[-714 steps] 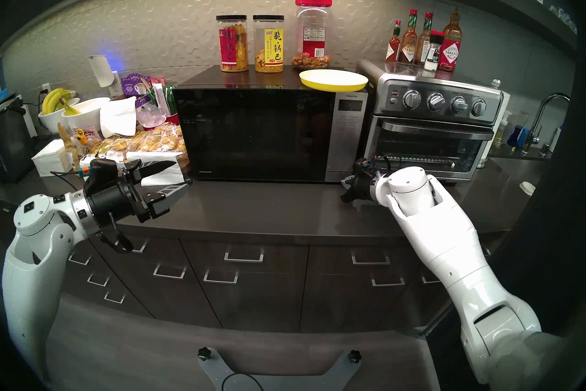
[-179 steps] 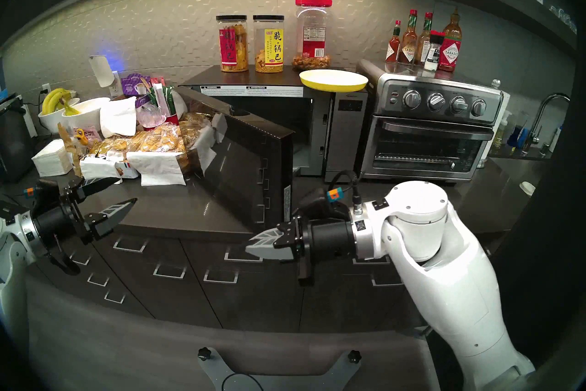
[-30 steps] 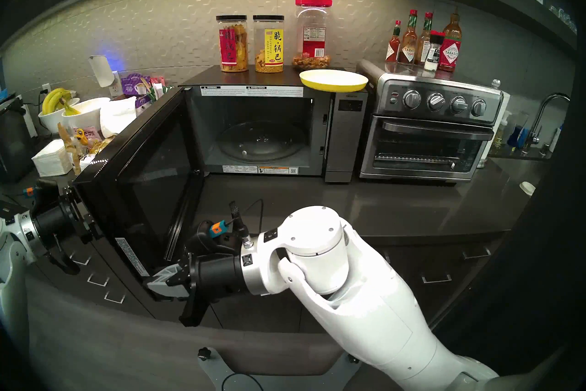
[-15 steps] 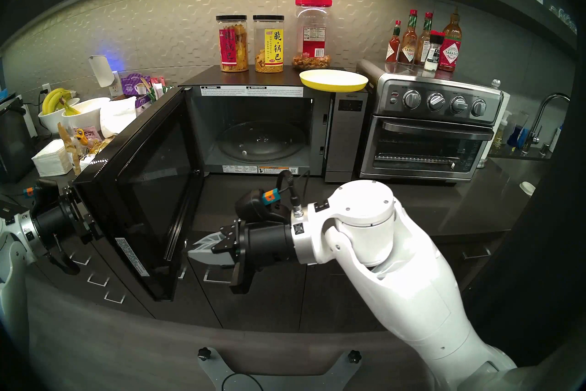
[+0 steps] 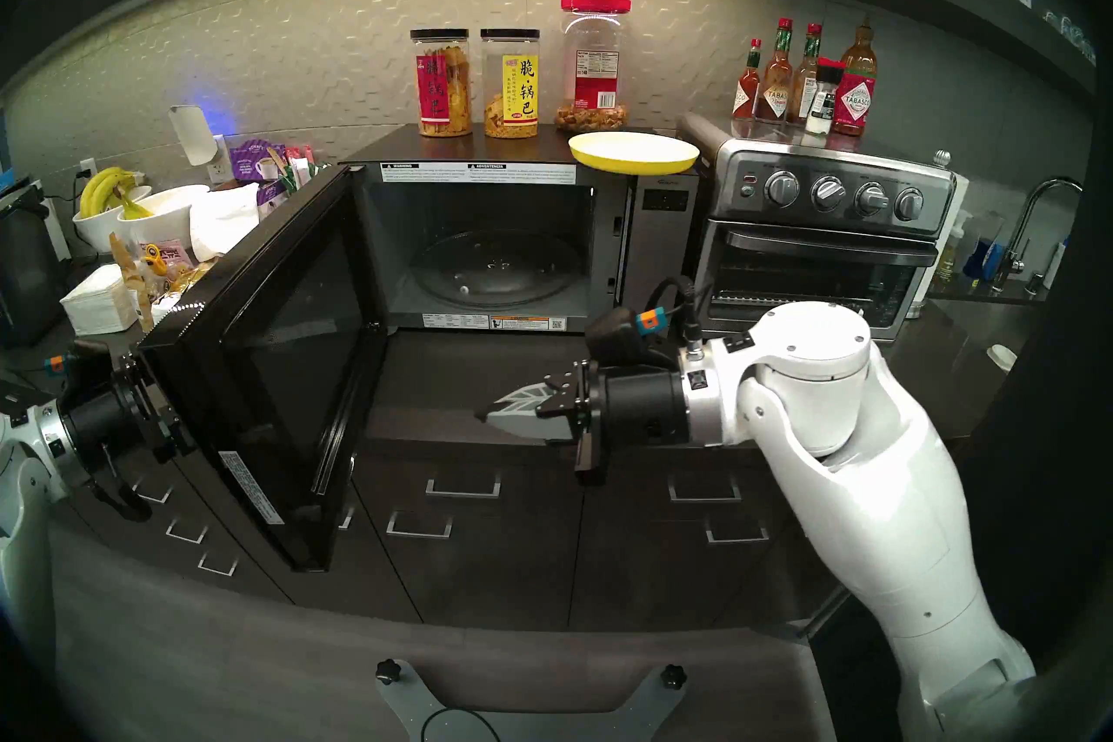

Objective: Open the microwave, put the plate inside, and close the door

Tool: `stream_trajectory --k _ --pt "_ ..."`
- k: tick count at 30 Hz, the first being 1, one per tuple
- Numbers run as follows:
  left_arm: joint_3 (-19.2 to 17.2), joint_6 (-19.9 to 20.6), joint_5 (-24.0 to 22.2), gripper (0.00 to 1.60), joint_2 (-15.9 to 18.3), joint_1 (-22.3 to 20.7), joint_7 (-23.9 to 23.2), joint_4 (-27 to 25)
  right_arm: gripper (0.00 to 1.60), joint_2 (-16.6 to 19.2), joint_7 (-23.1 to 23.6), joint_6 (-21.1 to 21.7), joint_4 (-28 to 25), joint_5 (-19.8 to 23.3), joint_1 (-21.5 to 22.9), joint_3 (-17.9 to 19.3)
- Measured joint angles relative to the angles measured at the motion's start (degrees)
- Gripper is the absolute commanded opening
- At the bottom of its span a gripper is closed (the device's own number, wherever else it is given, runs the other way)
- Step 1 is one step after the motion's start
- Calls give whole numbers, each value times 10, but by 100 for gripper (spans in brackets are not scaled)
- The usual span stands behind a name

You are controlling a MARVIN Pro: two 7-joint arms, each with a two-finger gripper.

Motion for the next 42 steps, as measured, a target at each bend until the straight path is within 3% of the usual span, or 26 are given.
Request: stream_trajectory --k 1,4,5,10,11,13,15,17,22,26,42 --pt "0 0 0 160 0 0 0 0 45 6 3 -5 5 3 -2 9" --pt "0 0 0 160 0 0 0 0 56 24 12 -21 20 11 -8 34" --pt "0 0 0 160 0 0 0 0 69 37 18 -32 31 18 -11 52" --pt "0 0 0 160 0 -1 -1 0 79 62 41 -61 59 46 -19 100" --pt "0 0 0 160 0 -1 -1 0 114 65 45 -65 63 51 -20 107" --pt "0 0 1 160 0 -1 -1 0 137 72 58 -74 74 66 -23 128" --pt "0 0 1 160 0 -1 -1 0 140 78 72 -79 83 80 -27 150" --pt "0 0 1 160 0 -1 -1 0 160 81 84 -81 89 92 -29 169" --pt "0 0 1 160 -1 -1 -1 0 160 88 112 -76 105 116 -31 205" --pt "0 1 1 160 -1 -1 -1 0 160 92 118 -66 110 123 -28 212" --pt "0 2 1 160 -1 -1 -2 0 160 97 94 -64 89 110 -2 191"
